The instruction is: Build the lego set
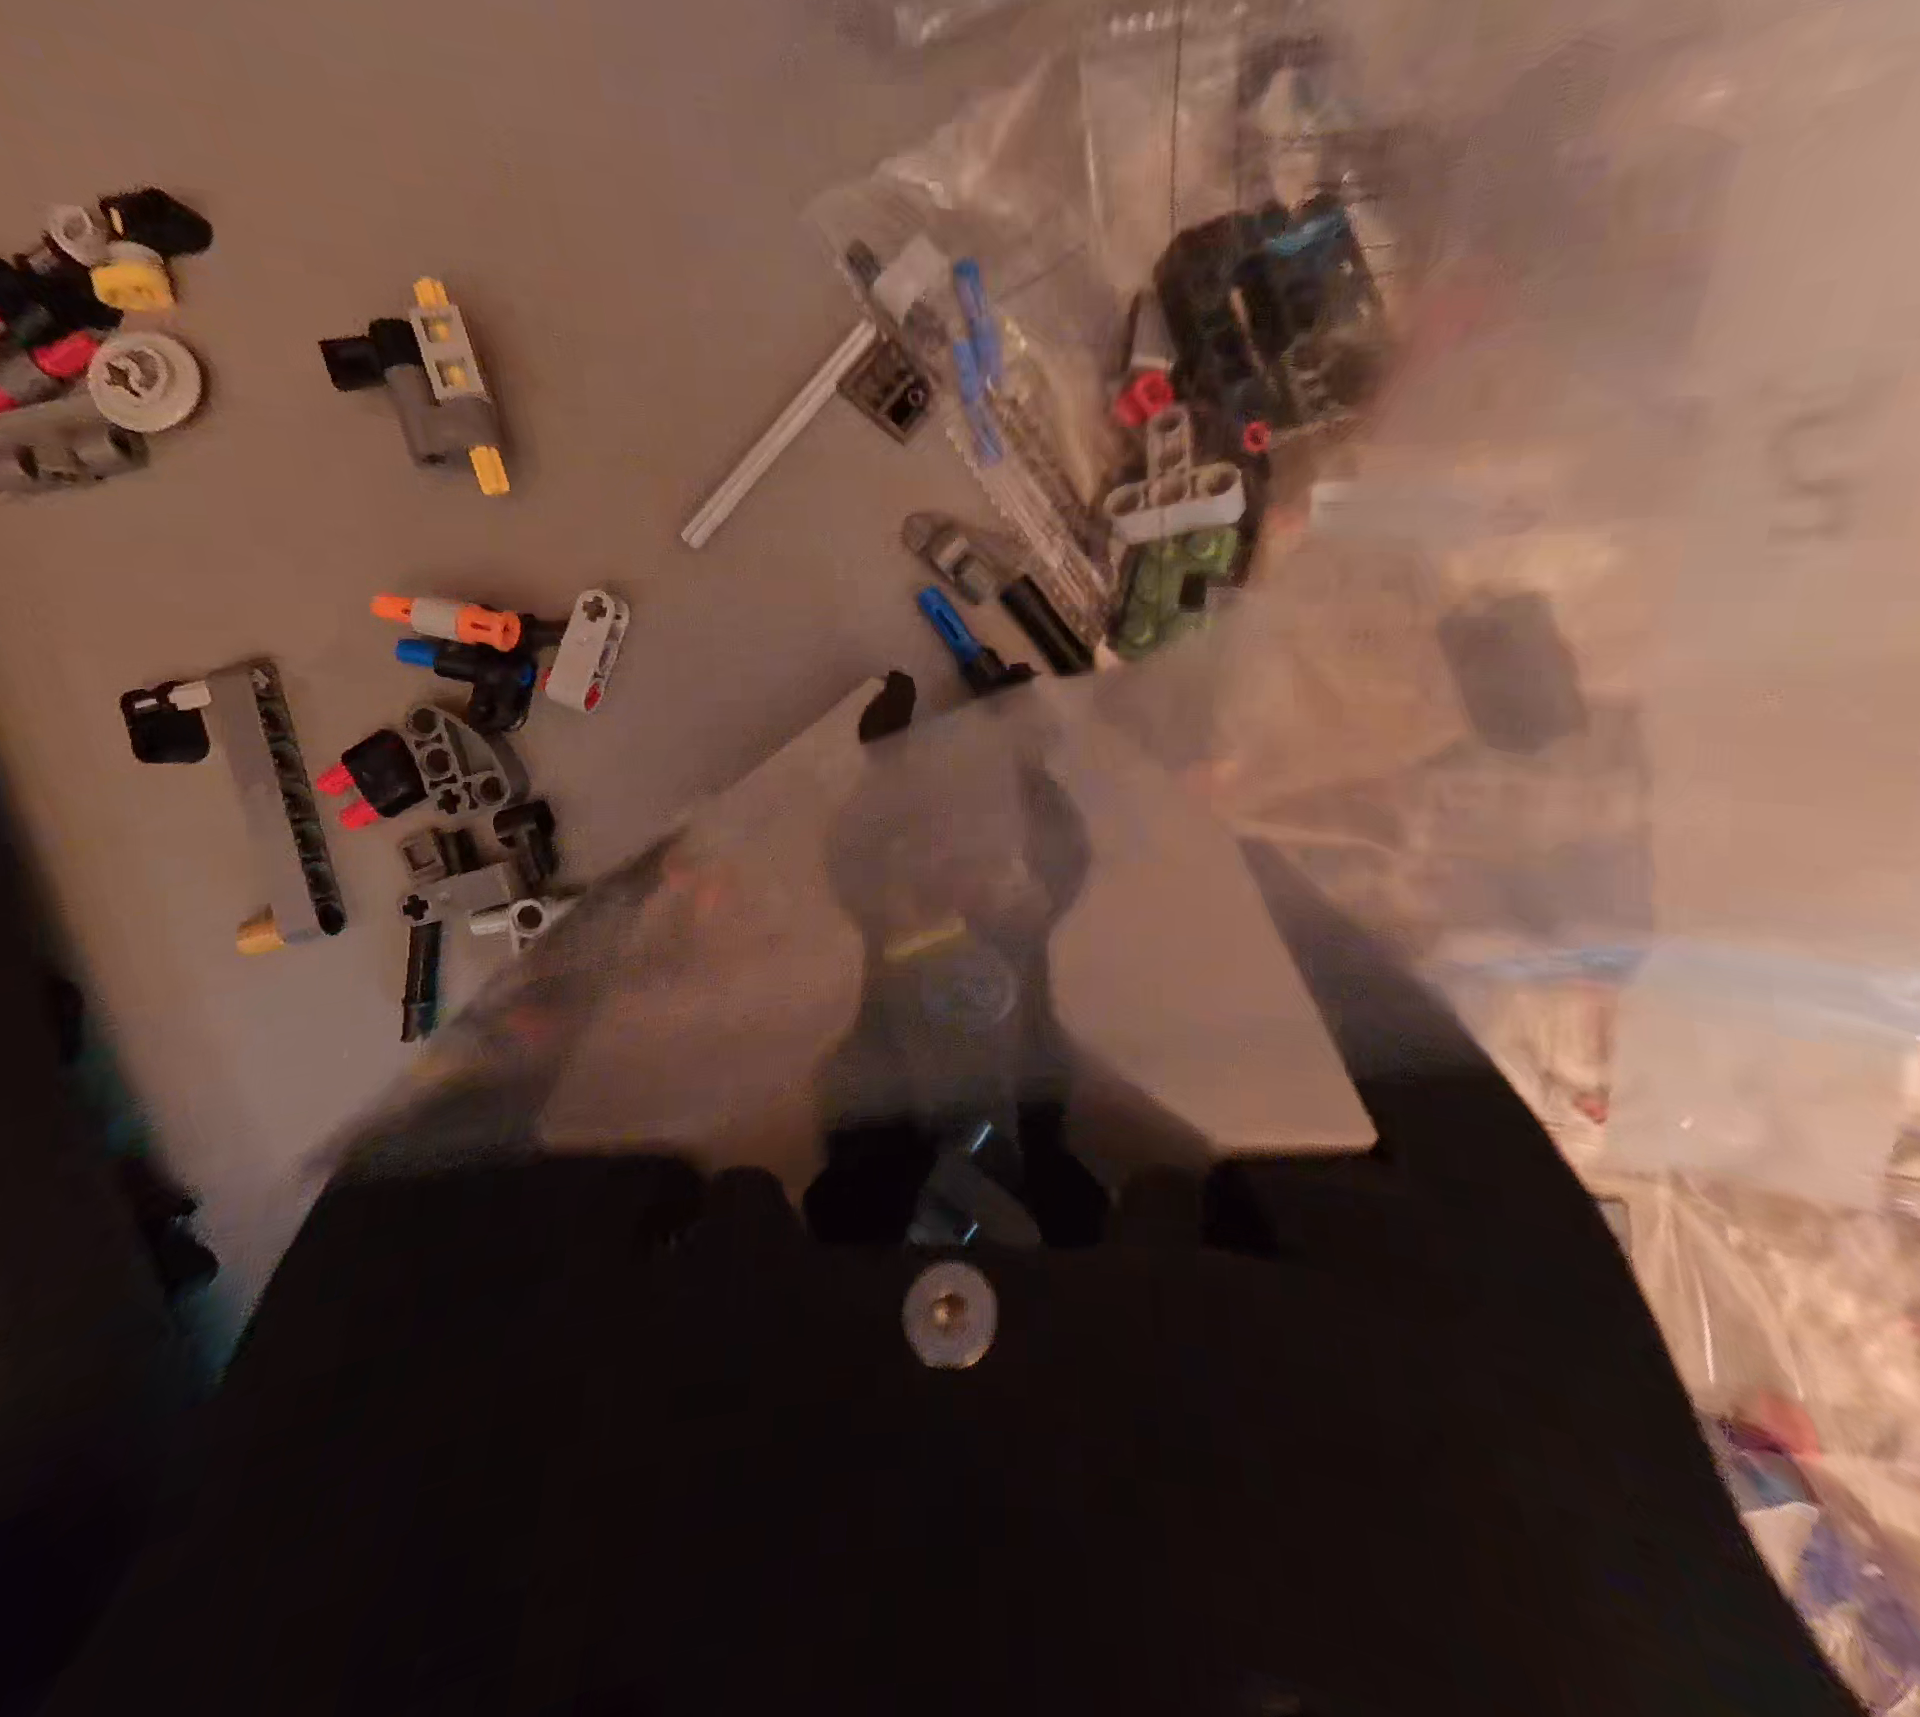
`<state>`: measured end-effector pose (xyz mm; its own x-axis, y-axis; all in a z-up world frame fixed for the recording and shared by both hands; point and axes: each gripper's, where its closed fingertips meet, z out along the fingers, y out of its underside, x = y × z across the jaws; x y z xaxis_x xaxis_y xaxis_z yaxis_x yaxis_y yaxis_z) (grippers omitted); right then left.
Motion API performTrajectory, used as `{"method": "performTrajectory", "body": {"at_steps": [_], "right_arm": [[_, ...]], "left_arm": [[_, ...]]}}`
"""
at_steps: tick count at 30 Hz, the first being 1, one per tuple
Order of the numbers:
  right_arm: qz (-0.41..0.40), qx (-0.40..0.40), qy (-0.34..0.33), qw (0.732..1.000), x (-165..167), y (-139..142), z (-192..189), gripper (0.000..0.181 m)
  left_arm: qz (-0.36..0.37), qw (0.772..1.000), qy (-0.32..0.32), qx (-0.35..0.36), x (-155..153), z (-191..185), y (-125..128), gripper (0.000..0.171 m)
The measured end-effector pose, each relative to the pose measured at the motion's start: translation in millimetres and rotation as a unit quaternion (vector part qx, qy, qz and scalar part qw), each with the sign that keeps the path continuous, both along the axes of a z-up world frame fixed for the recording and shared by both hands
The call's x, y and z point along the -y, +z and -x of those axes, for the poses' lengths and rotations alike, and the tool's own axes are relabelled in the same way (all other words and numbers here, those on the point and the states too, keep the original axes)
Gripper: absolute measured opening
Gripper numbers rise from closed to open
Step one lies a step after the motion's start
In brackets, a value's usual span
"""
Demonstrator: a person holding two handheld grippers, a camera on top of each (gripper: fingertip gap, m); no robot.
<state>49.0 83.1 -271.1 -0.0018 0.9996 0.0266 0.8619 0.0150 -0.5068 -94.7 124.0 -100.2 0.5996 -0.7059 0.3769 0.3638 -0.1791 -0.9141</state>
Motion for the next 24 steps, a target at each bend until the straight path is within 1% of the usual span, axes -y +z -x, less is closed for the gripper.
{"method": "performTrajectory", "body": {"at_steps": [3, 7, 10, 12, 16, 22, 24], "right_arm": [[0.0, 0.019, -0.01, 1.0, -1, -5, -3, 0.018], [0.0, 0.023, -0.032, 0.999, -7, -4, -8, 0.014], [0.009, 0.002, -0.036, 0.999, -6, 3, -7, 0.013], [0.009, 0.006, -0.046, 0.999, -9, 3, -10, 0.011], [0.024, 0.027, -0.037, 0.999, -4, -8, -10, 0.011], [0.016, 0.025, -0.034, 0.999, -3, -6, -12, 0.0], [0.019, 0.024, -0.034, 0.999, -3, -5, -12, 0.0]], "left_arm": [[0.002, 1.0, -0.003, 0.001, 0, -1, -1, 0.0], [0.005, 1.0, -0.007, -0.004, 0, -3, -3, 0.0], [0.006, 1.0, -0.008, -0.006, 0, -4, -4, 0.0], [0.006, 1.0, -0.008, -0.006, 0, -4, -4, 0.0], [0.008, 1.0, -0.009, -0.007, -1, -5, -5, 0.0], [0.008, 1.0, -0.009, -0.008, -1, -5, -5, 0.0], [0.009, 1.0, -0.01, -0.008, -1, -5, -5, 0.0]]}}
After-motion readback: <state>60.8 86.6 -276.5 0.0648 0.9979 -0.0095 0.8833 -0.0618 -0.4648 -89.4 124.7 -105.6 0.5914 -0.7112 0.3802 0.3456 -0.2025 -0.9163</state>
